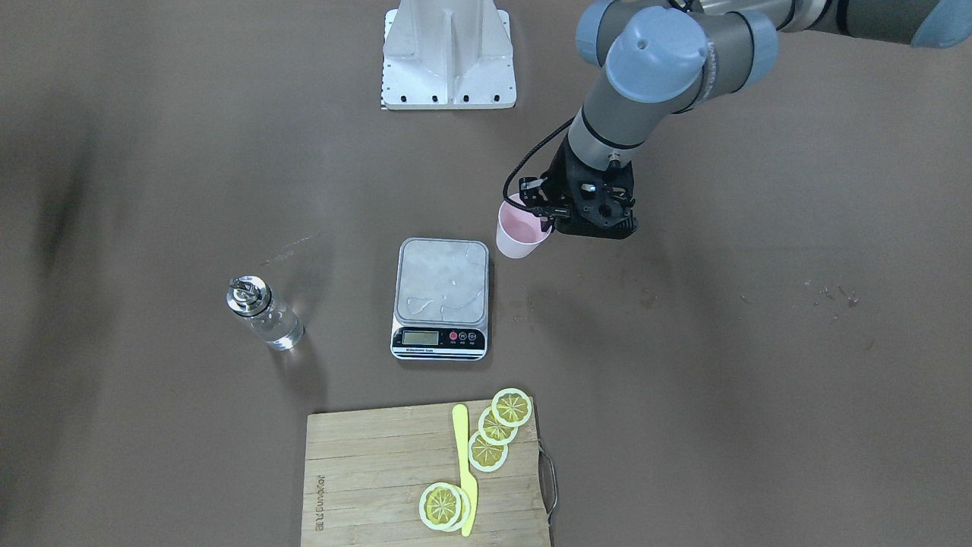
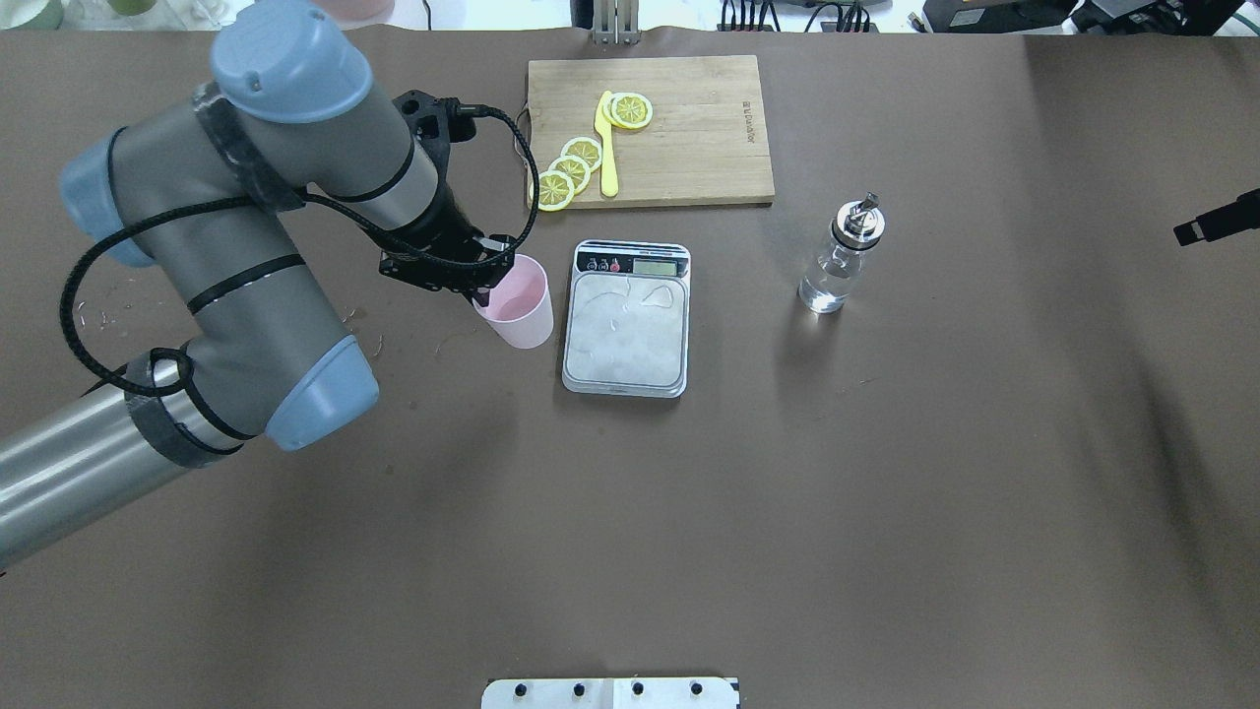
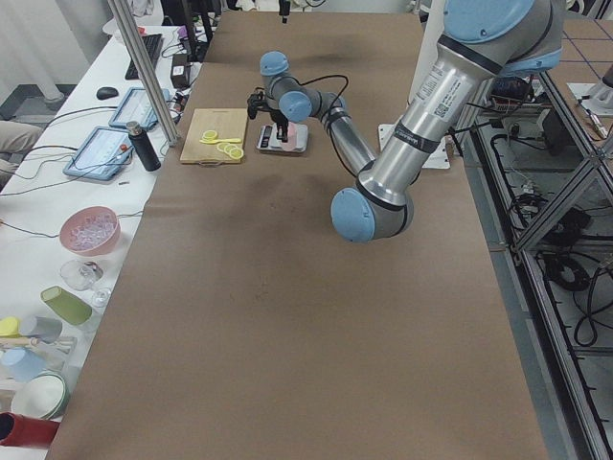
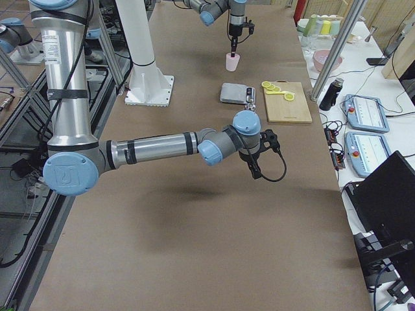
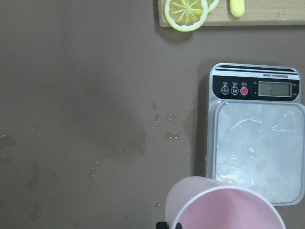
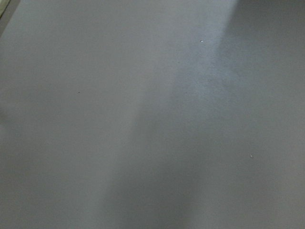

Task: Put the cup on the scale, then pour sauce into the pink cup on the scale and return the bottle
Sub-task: 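Carry the pink cup over the scale with left gripper while right arm reaches in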

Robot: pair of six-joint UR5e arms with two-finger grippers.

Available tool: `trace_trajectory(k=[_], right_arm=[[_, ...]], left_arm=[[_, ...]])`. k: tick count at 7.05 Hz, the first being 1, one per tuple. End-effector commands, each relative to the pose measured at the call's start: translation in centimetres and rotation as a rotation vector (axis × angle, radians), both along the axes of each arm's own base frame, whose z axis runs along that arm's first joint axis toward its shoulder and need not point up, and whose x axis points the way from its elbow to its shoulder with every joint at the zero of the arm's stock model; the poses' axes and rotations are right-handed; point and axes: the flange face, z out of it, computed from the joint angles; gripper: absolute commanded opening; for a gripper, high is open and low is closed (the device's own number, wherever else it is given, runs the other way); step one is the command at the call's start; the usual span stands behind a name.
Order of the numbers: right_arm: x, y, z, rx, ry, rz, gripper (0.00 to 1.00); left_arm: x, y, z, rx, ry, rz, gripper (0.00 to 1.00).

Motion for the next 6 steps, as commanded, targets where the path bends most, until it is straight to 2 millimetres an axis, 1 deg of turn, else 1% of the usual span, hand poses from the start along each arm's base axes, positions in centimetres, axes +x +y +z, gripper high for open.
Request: trace_trajectory(k=[1, 2, 3, 4, 6], right_arm=[[-3.6, 0.5, -1.6, 0.113, -0.032, -0.069, 0.99], [-5.4, -0.5, -3.6, 0.153, -0.045, -0.091, 0.99], [-7.1, -1.1, -5.2, 0.172, -0.058, -0.11, 0.99], [-8.6, -1.8, -7.1, 0.201, -0.071, -0.127, 0.99], [-11.7, -2.4, -9.9, 0.248, -0.088, -0.165, 0.99]], left_arm=[[2.7, -1.1, -2.6, -0.012, 0.0, -0.009, 0.0], [3.8, -1.6, -3.2, -0.016, -0.005, -0.005, 0.0], [4.5, -2.3, -3.5, -0.018, -0.014, -0.009, 0.0], [4.8, -2.6, -3.6, -0.012, -0.024, -0.026, 0.0], [5.4, -2.9, -3.1, -0.002, -0.027, -0.034, 0.0]])
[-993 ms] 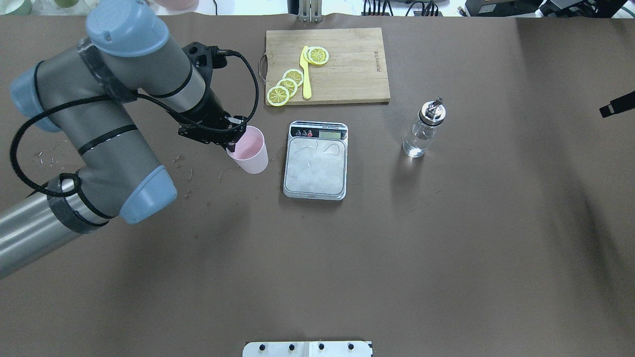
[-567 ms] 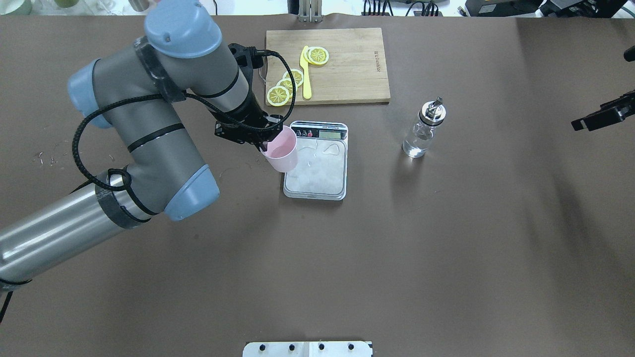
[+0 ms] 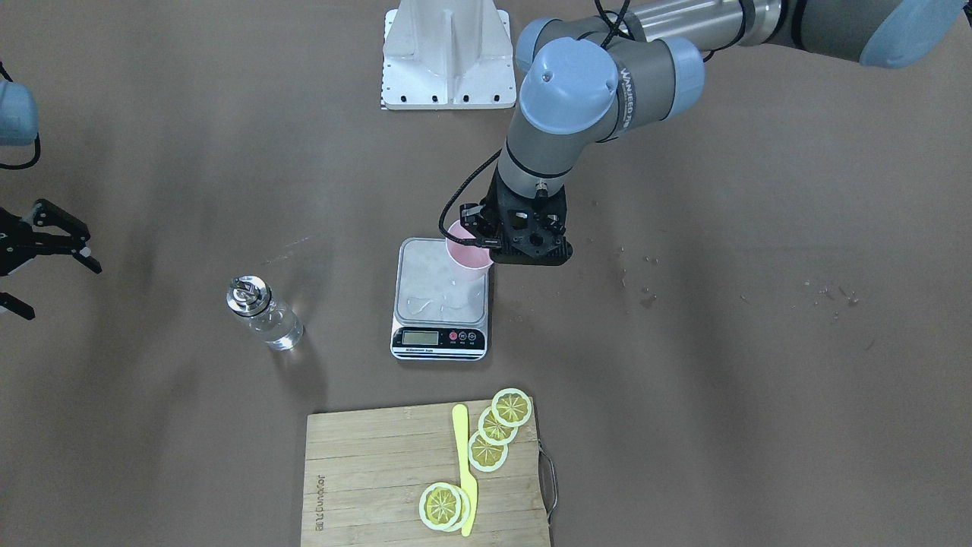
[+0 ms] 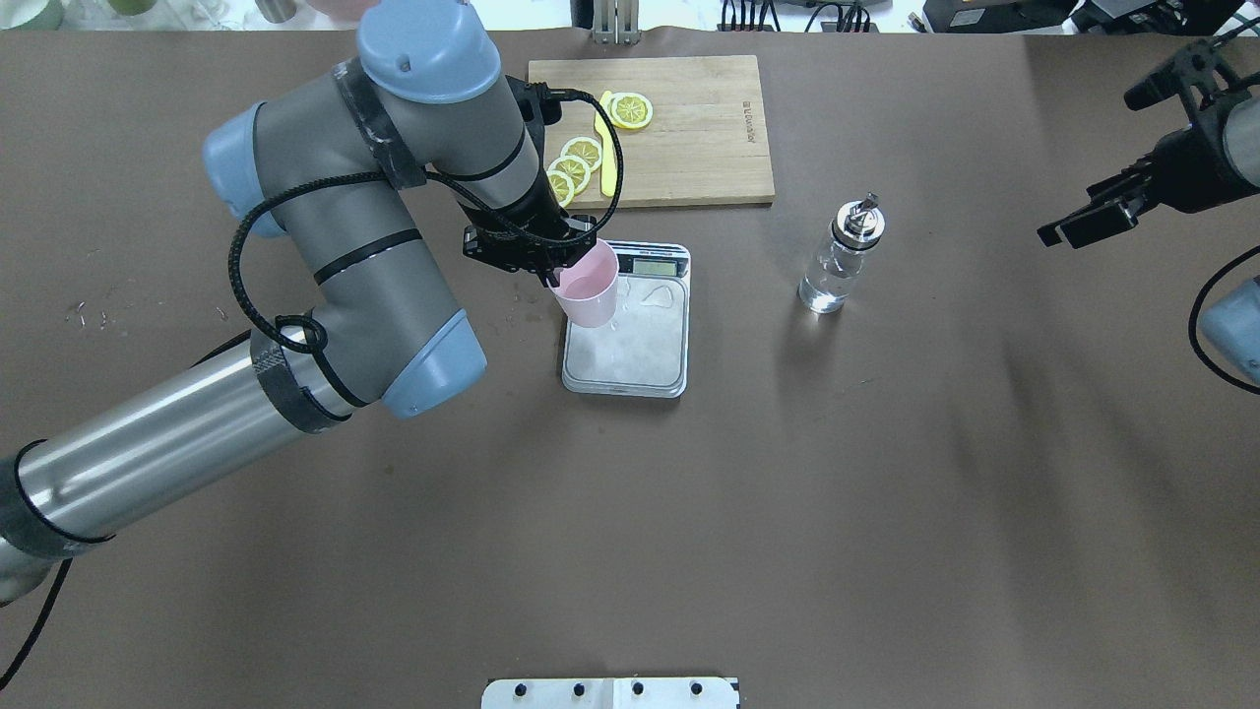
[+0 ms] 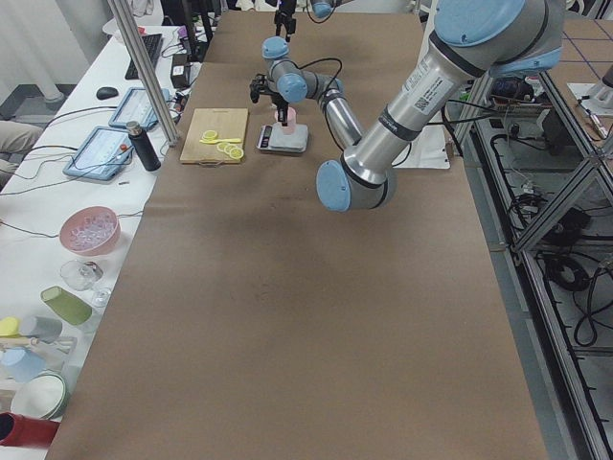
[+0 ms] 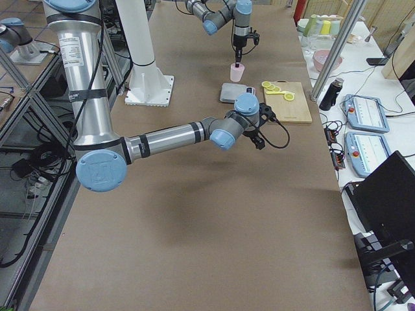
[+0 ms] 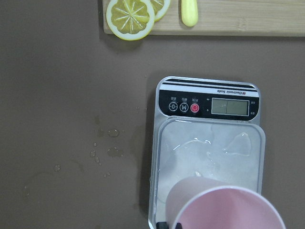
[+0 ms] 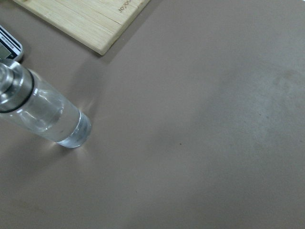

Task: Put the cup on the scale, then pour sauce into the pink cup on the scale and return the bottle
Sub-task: 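Carry the pink cup over the scale with left gripper while right arm reaches in, then lower the cup onto the scale, open left gripper while right gripper nears dispenser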

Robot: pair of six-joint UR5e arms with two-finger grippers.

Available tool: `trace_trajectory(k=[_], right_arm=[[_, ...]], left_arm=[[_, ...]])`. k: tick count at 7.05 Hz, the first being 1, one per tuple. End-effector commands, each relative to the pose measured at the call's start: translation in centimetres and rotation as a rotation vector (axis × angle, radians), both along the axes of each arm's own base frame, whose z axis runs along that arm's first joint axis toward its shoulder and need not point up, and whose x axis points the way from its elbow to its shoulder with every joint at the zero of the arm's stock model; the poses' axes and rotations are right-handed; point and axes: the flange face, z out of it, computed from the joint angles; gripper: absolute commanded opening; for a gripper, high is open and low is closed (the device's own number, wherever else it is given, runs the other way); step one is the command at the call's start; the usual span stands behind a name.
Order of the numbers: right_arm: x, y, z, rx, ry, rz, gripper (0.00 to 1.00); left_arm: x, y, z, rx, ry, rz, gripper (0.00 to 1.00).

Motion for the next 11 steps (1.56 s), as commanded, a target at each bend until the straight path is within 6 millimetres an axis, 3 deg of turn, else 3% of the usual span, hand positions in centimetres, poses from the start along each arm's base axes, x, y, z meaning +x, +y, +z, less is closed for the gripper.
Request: trace_trajectory(k=[1, 4, 5, 8, 11], right_arm=[[-4.0, -0.5, -2.6, 0.047, -0.006, -0.04, 0.99], [-7.6, -0.3, -4.5, 0.088, -0.003, -0.069, 1.0], [-8.0, -0.3, -4.7, 0.097, 0.002, -0.061, 1.0], [-9.8, -0.2, -5.3, 0.135, 0.02, -0.041, 1.0], [-10.8, 0.3, -5.5, 0.14, 0.022, -0.052, 1.0]], left_arm=[[2.3, 0.6, 0.2, 0.018, -0.01, -0.023, 0.0], [4.4, 1.2, -0.9, 0.01, -0.006, -0.034, 0.0], [5.1, 1.8, -1.3, 0.018, -0.008, -0.039, 0.0], [6.6, 1.1, -0.6, 0.016, -0.021, -0.044, 0.0], [6.5, 1.0, -0.5, 0.021, -0.019, -0.047, 0.0]])
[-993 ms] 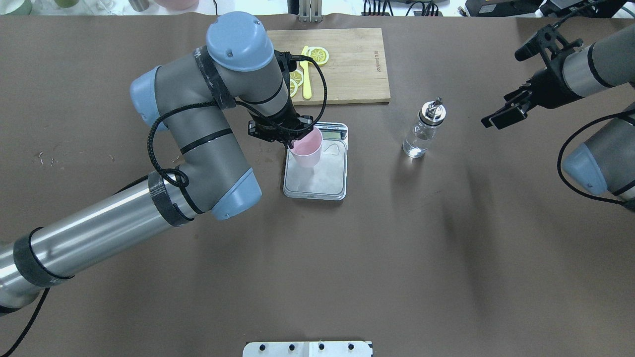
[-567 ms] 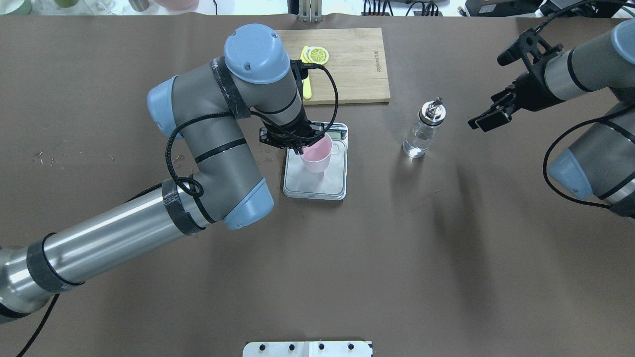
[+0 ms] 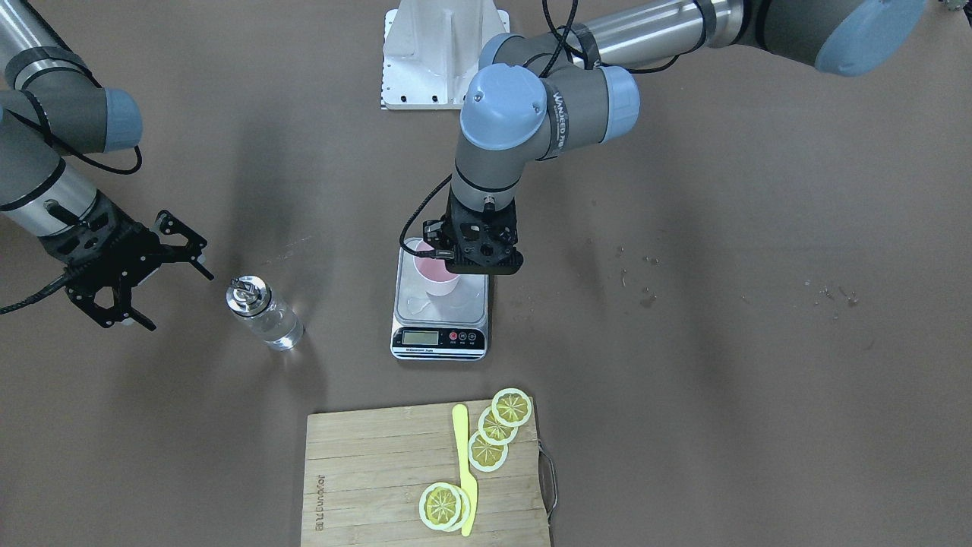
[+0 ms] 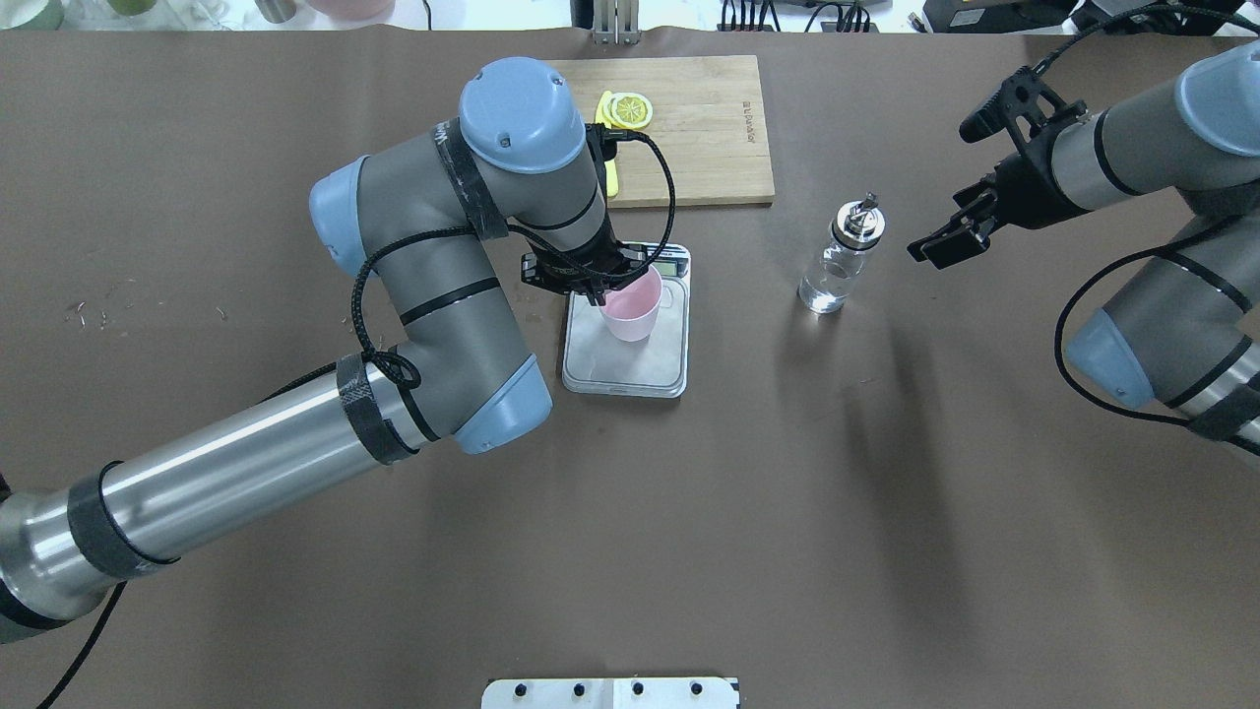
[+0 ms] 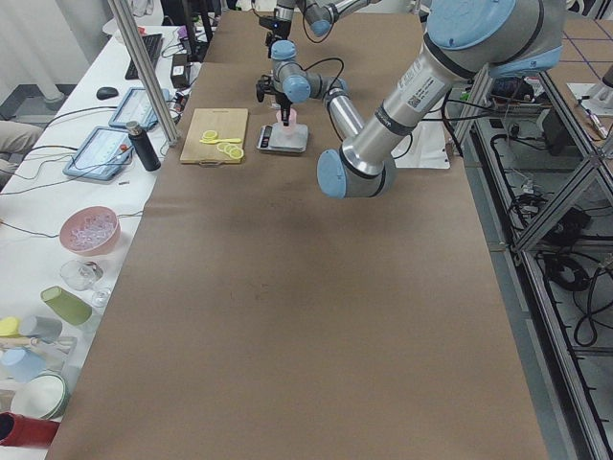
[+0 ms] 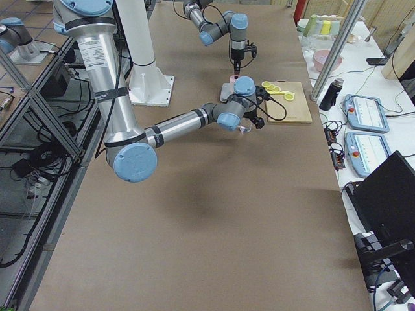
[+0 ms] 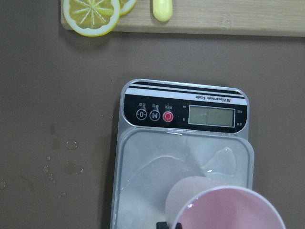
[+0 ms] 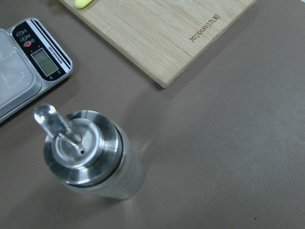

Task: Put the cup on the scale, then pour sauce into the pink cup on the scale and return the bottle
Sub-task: 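Lower the cup onto the scale, open left gripper while right gripper nears dispenser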

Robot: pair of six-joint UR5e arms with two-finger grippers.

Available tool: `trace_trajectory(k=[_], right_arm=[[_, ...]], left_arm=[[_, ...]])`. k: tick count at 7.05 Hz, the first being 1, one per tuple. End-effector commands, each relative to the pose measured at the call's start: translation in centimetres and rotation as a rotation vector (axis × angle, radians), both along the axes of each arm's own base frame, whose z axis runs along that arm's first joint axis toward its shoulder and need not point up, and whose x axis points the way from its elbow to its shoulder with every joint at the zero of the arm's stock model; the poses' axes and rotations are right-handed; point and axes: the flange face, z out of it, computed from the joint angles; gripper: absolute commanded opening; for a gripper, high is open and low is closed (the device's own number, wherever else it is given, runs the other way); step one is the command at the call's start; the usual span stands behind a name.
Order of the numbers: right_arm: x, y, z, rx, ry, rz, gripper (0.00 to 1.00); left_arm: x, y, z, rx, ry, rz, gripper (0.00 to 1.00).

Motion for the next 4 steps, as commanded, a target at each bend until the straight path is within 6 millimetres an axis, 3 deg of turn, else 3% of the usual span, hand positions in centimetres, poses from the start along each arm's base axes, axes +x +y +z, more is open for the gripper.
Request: trace_trajectory(k=[1, 2, 3, 4], right_arm=[[-0.96, 0.43, -0.01, 0.004, 0.004, -0.01, 1.0], [-1.19, 0.59, -0.11, 0.006, 0.002, -0.015, 1.0], [-1.34, 0.68, 0.06, 0.004, 0.005, -0.016, 1.0], [-1.48, 0.8, 0.16, 0.003, 0.006, -0.019, 1.0]], left_arm=[[0.01, -0.04, 0.24, 0.002, -0.001, 0.001, 0.0], [0.01, -0.04, 0.37, 0.0, -0.004, 0.001, 0.09], [-0.06, 0.01, 0.25, -0.001, -0.001, -0.001, 0.54], [-0.07, 0.01, 0.19, 0.003, 0.002, 0.0, 0.67]])
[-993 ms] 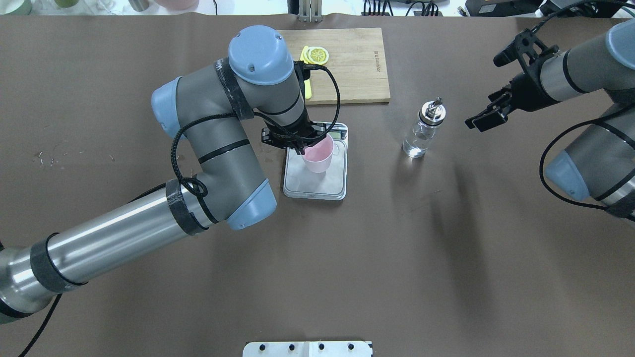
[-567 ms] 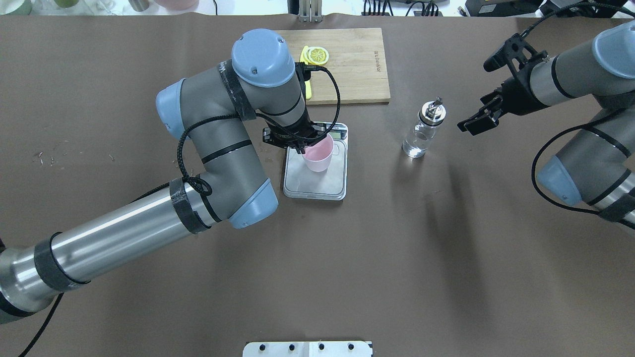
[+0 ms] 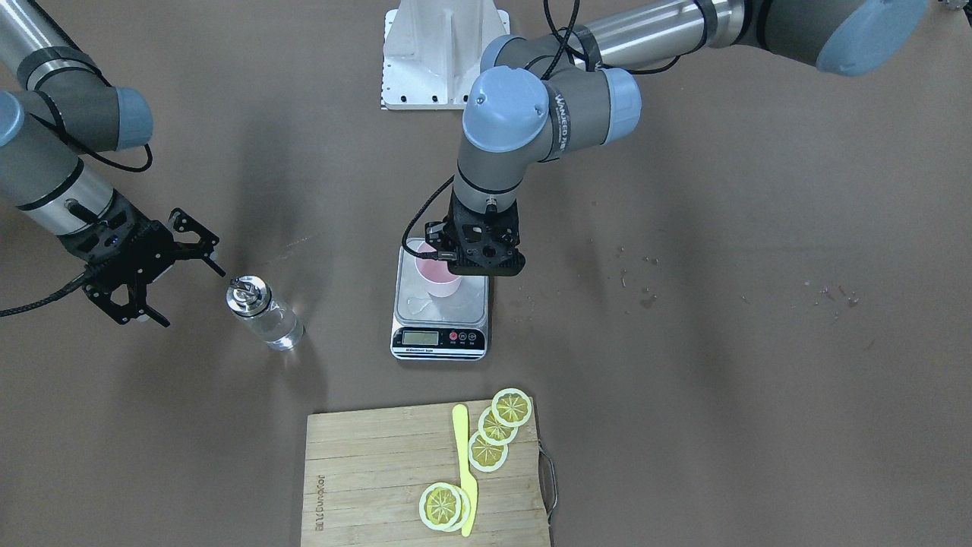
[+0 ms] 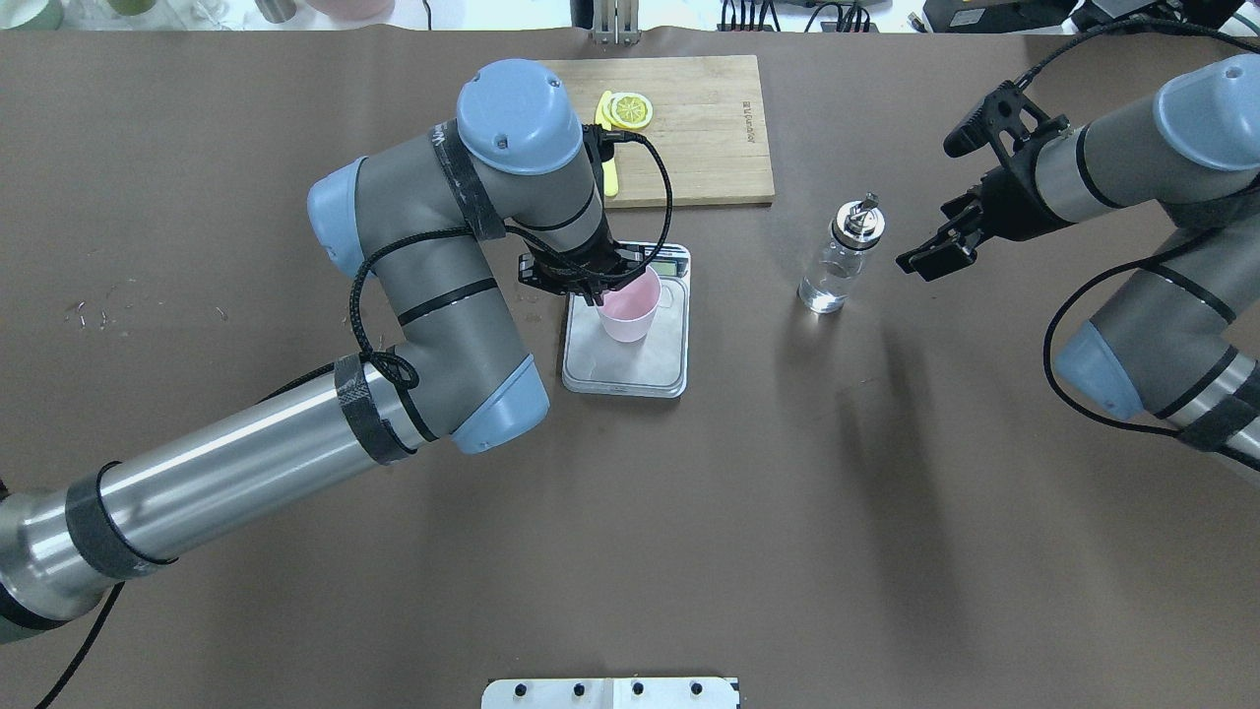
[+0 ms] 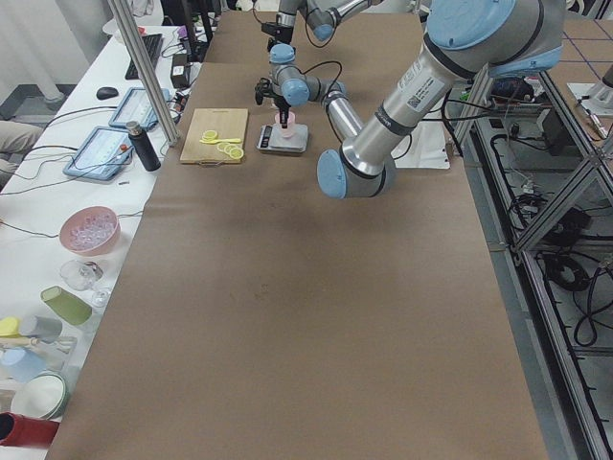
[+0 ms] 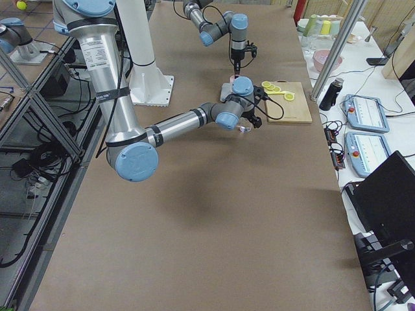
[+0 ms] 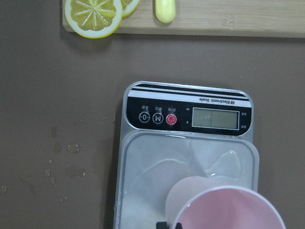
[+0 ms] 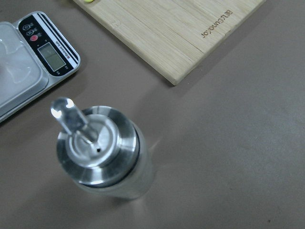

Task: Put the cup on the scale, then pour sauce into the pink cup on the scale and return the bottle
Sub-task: 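Lower the cup onto the scale, open left gripper while right gripper nears dispenser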

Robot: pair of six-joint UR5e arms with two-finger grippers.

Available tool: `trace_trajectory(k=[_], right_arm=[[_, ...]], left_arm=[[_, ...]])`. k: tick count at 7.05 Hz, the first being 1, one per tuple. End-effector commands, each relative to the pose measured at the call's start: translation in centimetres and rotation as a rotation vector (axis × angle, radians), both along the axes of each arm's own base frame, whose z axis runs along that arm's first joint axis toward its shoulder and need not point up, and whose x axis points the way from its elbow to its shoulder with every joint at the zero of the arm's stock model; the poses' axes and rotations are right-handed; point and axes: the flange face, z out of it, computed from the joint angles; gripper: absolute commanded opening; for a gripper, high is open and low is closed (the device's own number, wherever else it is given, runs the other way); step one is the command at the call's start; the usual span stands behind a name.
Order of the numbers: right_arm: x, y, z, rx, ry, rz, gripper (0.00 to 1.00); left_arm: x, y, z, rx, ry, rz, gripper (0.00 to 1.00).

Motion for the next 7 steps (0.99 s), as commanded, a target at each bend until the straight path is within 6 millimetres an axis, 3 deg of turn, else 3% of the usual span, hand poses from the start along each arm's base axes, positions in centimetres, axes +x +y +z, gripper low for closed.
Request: trace_trajectory(k=[1, 3, 4, 5, 7], right_arm=[[-0.2, 0.3, 0.4, -0.002, 0.006, 0.0, 1.0], [0.1, 1.2, 1.2, 0.01, -0.03, 0.021, 1.0], [-0.8, 1.7, 1.0, 0.022, -0.048, 0.044, 1.0], [-1.3, 2.1, 1.1, 0.04, -0.065, 0.039, 1.0], [-1.3, 3.4, 2.6, 0.075, -0.084, 0.048, 1.0]], left_arm=[[-0.1, 0.0, 0.0, 0.002, 0.005, -0.002, 0.72], [-0.2, 0.0, -0.3, 0.005, 0.007, -0.003, 0.76], [-0.4, 0.0, -0.5, 0.008, 0.011, -0.005, 0.79], [-0.7, -0.1, -0.6, 0.01, 0.014, -0.008, 0.87], [-1.1, -0.1, -1.1, 0.014, 0.021, -0.012, 0.94]])
